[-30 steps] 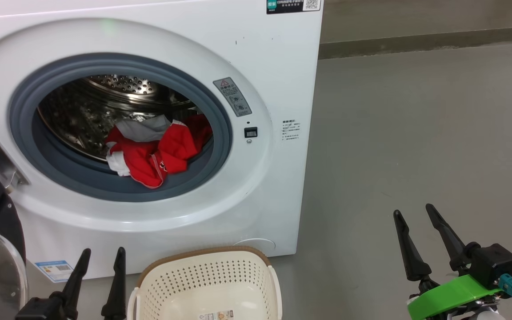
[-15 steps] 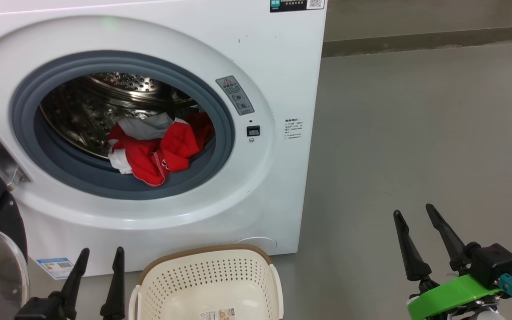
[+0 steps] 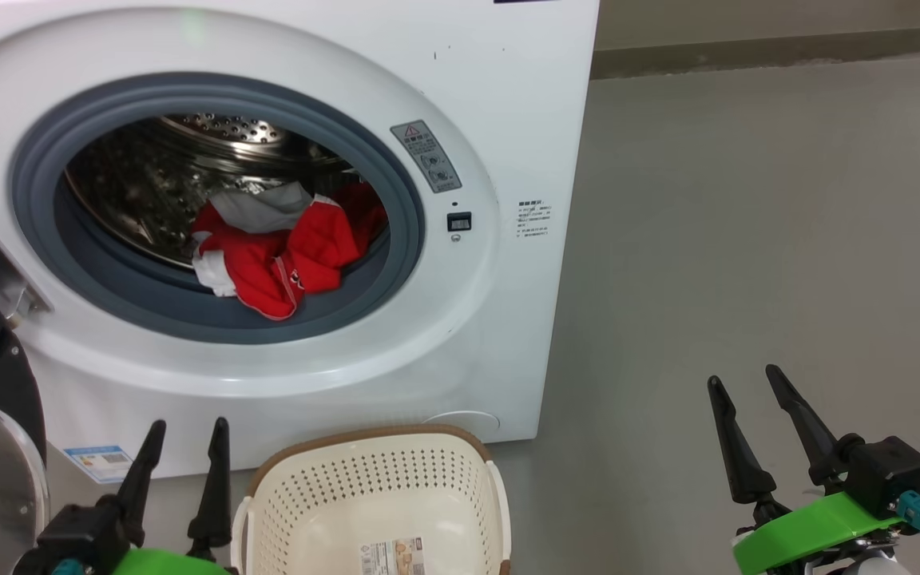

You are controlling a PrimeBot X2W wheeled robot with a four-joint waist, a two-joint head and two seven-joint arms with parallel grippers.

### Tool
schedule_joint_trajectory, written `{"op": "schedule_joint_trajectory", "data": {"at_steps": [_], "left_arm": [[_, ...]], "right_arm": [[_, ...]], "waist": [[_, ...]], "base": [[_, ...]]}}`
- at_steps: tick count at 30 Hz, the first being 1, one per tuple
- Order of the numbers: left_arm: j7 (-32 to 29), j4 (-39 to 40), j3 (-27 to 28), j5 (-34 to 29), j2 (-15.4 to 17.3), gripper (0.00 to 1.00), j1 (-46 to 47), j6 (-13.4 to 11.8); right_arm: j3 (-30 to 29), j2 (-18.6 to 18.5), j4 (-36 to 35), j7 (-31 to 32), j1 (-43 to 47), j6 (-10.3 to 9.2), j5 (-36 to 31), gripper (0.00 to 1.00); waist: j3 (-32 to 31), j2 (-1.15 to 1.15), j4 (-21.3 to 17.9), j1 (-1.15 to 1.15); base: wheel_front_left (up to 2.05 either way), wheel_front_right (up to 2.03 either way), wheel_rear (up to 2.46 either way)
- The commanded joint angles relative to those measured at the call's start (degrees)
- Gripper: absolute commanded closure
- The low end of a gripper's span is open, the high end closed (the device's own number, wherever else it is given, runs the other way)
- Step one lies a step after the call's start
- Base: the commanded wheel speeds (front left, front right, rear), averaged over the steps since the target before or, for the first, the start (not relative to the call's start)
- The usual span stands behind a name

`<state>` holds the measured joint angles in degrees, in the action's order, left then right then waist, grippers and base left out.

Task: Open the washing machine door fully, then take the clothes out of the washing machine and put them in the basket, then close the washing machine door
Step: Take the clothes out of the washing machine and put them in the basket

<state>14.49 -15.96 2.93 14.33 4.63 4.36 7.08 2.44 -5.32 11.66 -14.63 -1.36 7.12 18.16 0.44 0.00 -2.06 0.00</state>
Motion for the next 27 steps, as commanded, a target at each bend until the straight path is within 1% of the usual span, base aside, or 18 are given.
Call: {"op": "schedule_joint_trajectory", "data": {"at_steps": [1, 11, 20, 27], "left_arm": [[0.5, 0.8, 1.6, -0.7, 0.9, 0.00, 2.9, -0.1], [0.5, -2.0, 1.8, -1.1, 0.7, 0.00, 10.8, -0.7], [0.5, -4.9, 2.6, -1.7, 1.0, 0.00, 19.9, -1.6], [0.5, -8.8, 2.2, -1.9, 1.1, 0.00, 29.1, -1.4]], "right_arm": [[1.1, -0.9, -1.5, -0.4, -2.1, 0.36, 0.6, 0.00], [1.2, -0.9, -2.4, -0.4, -4.3, 0.36, 0.5, 0.00], [2.0, -1.6, -3.1, -0.4, -8.5, 0.36, 0.5, 0.00], [2.3, -2.3, -3.8, -0.4, -11.5, 0.36, 0.4, 0.00]], "waist": [[0.4, 0.00, 0.2, 0.00], [5.8, 0.00, 0.7, 0.00], [13.1, 0.00, 0.7, 0.00], [19.3, 0.00, 0.9, 0.00]], "base": [[0.00, 0.00, 0.00], [0.00, 0.00, 0.00], [0.00, 0.00, 0.00], [0.00, 0.00, 0.00]]}}
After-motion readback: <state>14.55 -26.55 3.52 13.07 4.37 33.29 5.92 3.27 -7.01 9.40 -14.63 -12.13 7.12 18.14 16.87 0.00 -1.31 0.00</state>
